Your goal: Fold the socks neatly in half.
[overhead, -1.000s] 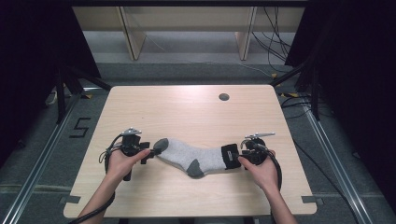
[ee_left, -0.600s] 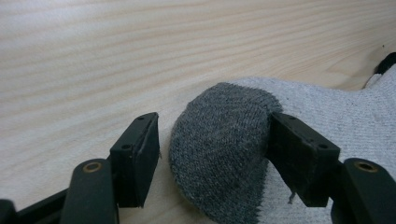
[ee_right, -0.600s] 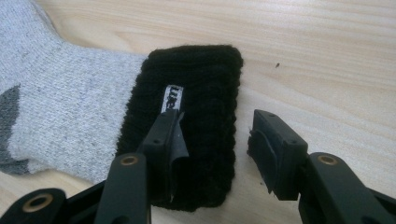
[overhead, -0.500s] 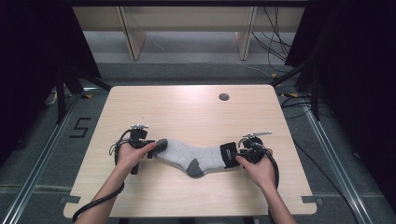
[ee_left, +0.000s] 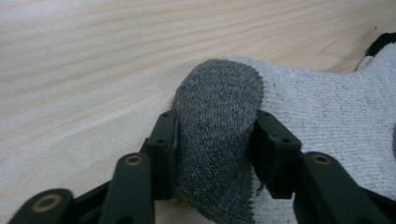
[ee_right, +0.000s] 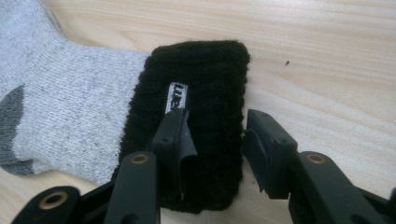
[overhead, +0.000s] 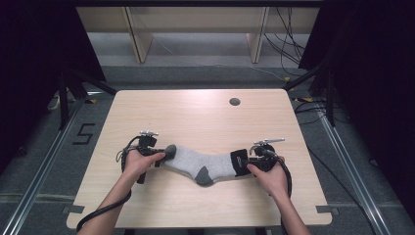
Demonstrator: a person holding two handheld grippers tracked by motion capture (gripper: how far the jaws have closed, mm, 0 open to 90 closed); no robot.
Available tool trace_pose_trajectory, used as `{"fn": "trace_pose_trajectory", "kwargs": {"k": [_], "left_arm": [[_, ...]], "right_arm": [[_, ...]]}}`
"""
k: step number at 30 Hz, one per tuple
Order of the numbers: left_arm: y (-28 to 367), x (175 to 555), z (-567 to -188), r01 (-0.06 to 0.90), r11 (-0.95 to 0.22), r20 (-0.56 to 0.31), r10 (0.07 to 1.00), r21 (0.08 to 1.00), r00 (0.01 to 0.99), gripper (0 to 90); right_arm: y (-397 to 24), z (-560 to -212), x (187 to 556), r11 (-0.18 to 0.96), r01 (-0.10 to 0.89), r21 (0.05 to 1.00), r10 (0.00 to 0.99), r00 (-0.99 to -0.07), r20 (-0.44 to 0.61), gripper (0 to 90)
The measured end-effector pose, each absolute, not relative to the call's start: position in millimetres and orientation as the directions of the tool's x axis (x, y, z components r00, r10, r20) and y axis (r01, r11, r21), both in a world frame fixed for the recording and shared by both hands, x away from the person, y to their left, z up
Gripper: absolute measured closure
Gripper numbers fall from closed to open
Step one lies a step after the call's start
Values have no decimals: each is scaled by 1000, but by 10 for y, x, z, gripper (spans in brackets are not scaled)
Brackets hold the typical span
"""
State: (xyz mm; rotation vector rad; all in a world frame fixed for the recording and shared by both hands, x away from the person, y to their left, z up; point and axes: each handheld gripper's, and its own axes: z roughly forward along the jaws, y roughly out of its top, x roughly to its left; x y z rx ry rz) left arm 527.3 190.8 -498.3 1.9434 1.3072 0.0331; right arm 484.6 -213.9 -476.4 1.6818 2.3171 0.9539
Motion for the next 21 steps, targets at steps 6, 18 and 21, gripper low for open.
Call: {"fn": "trace_pose_trajectory", "kwargs": {"k": [6,18,21], "left_arm": [[1897,5248,-4961,777,-164,-385,796,607,468,660],[2027,5212,-4631,758,-50,-466,762,651,450,659],[2045,5201,-4527,746,-33,-471,757,665,453,657]], "right_arm": [[-2145,-4773,4847,149,832,534,884,-354,304,617],[-2022,-4760,4891,135,824,550,895,-340,289,610],[-1980,-4758,4924,170,811,560,890,-370,265,610]]}}
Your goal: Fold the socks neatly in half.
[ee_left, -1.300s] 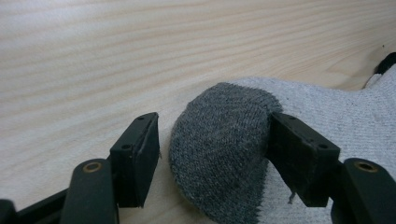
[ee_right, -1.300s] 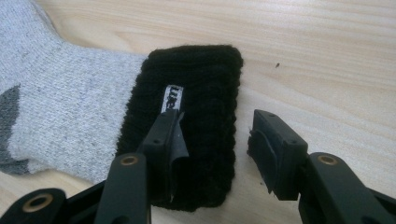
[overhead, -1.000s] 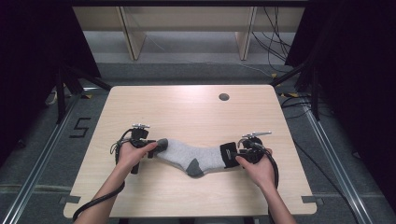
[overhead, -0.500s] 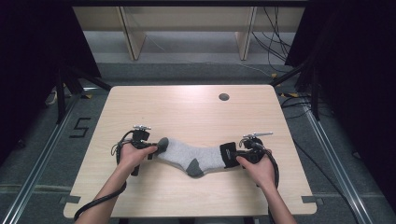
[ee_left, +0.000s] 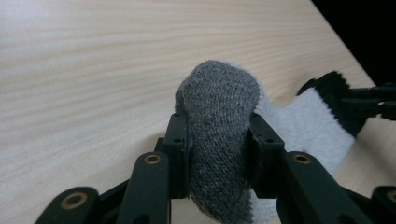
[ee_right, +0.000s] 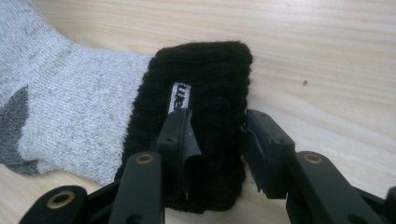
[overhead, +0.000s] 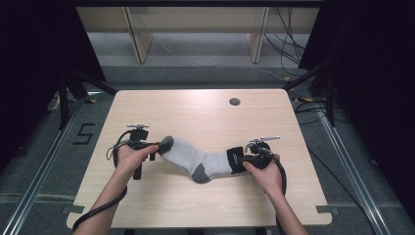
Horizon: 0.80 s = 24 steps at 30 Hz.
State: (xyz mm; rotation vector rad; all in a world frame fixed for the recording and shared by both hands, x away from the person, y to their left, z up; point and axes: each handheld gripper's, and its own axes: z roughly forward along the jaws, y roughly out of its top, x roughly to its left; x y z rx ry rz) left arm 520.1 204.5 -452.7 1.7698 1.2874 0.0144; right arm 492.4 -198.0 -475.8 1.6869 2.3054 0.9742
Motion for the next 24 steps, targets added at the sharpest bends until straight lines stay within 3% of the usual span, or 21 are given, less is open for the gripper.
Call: {"fn": "trace_pose_trajectory", "kwargs": {"k": [12,24], "left_arm": [[1930,5138,-4249,713,10,-510,706,701,492,653],[1719,5106,-4070,698,-6,-492,705,716,511,655]], "right_arm": [[-1834,-4775,4978,162,797,582,890,-373,263,609],[-1818,-4790,5000,184,784,593,883,-397,252,609]]}}
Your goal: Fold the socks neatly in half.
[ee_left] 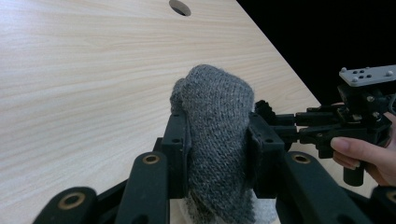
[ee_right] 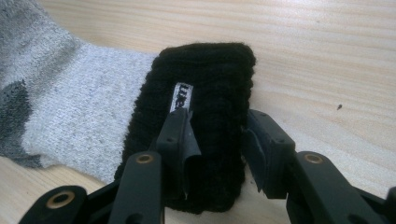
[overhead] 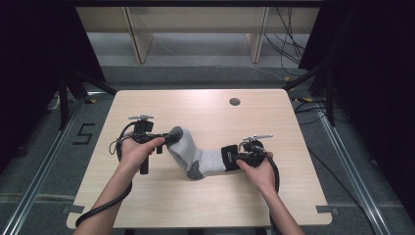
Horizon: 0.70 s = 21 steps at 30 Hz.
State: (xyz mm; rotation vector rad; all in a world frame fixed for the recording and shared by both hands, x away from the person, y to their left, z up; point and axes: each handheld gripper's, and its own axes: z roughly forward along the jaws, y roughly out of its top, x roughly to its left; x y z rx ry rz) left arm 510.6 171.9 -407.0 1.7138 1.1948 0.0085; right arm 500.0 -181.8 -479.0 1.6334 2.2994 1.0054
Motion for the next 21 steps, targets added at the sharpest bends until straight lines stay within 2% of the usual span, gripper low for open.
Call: {"fn": "trace_pose_trajectory", "kwargs": {"k": [2,11,13,21], "left_arm": [[1671,5103,-4046,695,-12,-489,703,719,517,655],[1402,5099,-3968,687,-26,-490,681,727,544,656],[1340,5099,-3953,684,-25,-492,675,729,549,656],[1201,5117,-3901,681,-37,-484,676,731,556,656]], "right_arm": [[-1810,-4773,4985,179,799,574,883,-387,264,609],[-1823,-4798,5006,209,771,601,877,-420,234,616],[-1793,-4776,4986,184,792,582,886,-390,251,621],[-1795,-4781,4984,175,791,586,881,-391,266,621]]}}
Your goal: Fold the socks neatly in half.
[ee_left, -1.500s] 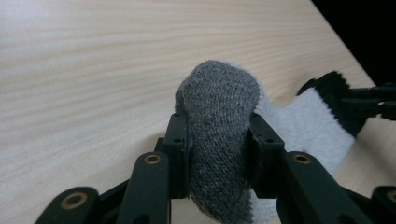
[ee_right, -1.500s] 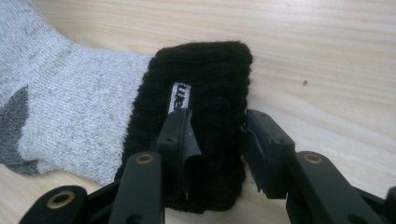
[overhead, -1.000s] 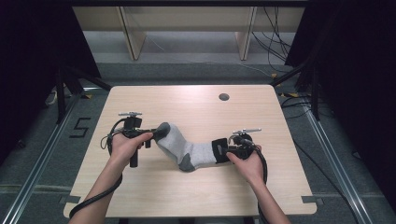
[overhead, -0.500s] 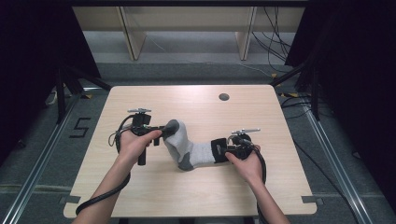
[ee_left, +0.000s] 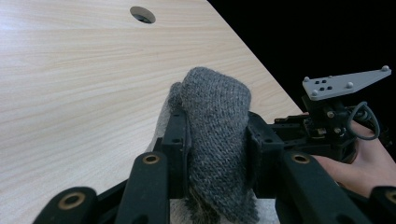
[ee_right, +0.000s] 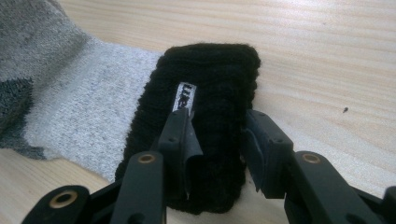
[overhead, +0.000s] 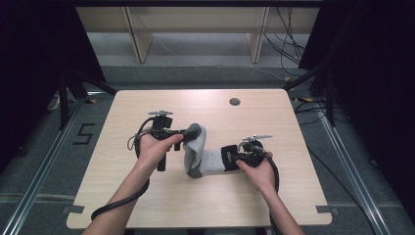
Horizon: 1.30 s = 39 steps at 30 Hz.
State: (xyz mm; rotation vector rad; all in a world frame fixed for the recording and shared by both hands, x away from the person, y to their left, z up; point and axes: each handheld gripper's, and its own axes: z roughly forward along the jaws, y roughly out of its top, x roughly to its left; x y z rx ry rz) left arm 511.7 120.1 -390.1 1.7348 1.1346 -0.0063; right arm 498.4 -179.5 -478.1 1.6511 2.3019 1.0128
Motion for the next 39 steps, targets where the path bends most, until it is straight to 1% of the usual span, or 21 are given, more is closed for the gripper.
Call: {"fn": "trace_pose_trajectory", "kwargs": {"k": [3,6,7,8,16,18,19,20,21,23,24,25,26,27,28,30,32,34,36,37,39], "left_arm": [[1151,5124,-3894,683,-34,-487,676,729,553,656],[1091,5132,-3879,682,-45,-480,676,730,559,656],[1071,5134,-3879,681,-48,-480,673,730,562,656],[1055,5137,-3880,683,-50,-480,673,729,562,656],[928,5145,-3910,682,-67,-469,677,728,567,656],[883,5146,-3921,674,-85,-449,684,734,575,656],[855,5144,-3926,671,-94,-438,690,735,576,657],[826,5143,-3931,665,-106,-422,696,739,580,656],[796,5142,-3938,662,-118,-410,701,741,584,657],[727,5139,-3955,656,-138,-390,708,742,589,657],[692,5141,-3966,653,-150,-379,709,742,595,657],[655,5141,-3977,650,-161,-367,714,743,597,656],[625,5141,-3987,645,-181,-347,720,743,602,656],[583,5140,-4000,644,-184,-341,724,742,599,656],[556,5144,-4014,642,-206,-328,722,739,609,656],[472,5142,-4049,642,-208,-322,727,738,606,656],[411,5146,-4080,638,-238,-302,726,732,618,656],[344,5145,-4115,639,-248,-294,729,728,618,655],[286,5148,-4154,637,-263,-281,731,724,622,655],[258,5148,-4173,639,-273,-275,733,719,622,655],[201,5147,-4218,640,-286,-266,735,713,624,655]], "right_arm": [[-1796,-4786,4984,174,790,589,880,-393,267,621],[-1810,-4816,5001,191,760,621,875,-419,243,621],[-1811,-4796,4998,194,779,596,873,-415,258,621],[-1805,-4795,4992,184,784,592,874,-406,267,621],[-1805,-4795,4991,184,785,592,874,-406,267,621],[-1806,-4797,4990,182,784,594,874,-406,268,621],[-1831,-4811,5005,205,766,609,872,-426,242,621],[-1827,-4810,5002,198,771,605,876,-416,243,621],[-1817,-4797,4988,181,785,593,883,-395,253,620],[-1815,-4798,4984,169,792,586,881,-388,271,620],[-1805,-4805,4979,159,783,601,877,-392,278,620],[-1827,-4806,4993,189,772,607,879,-409,247,620],[-1795,-4809,4975,138,795,591,878,-374,298,620],[-1836,-4813,4995,184,774,606,873,-412,261,619],[-1833,-4817,4993,173,776,607,870,-409,274,619],[-1847,-4825,4990,183,767,615,868,-420,265,615],[-1849,-4820,4981,167,774,611,869,-409,280,599],[-1845,-4801,4962,150,798,584,882,-374,285,587],[-1857,-4799,4957,153,791,593,878,-384,285,565],[-1868,-4808,4964,166,771,615,871,-407,275,554],[-1863,-4797,4950,158,776,611,869,-402,287,521]]}}
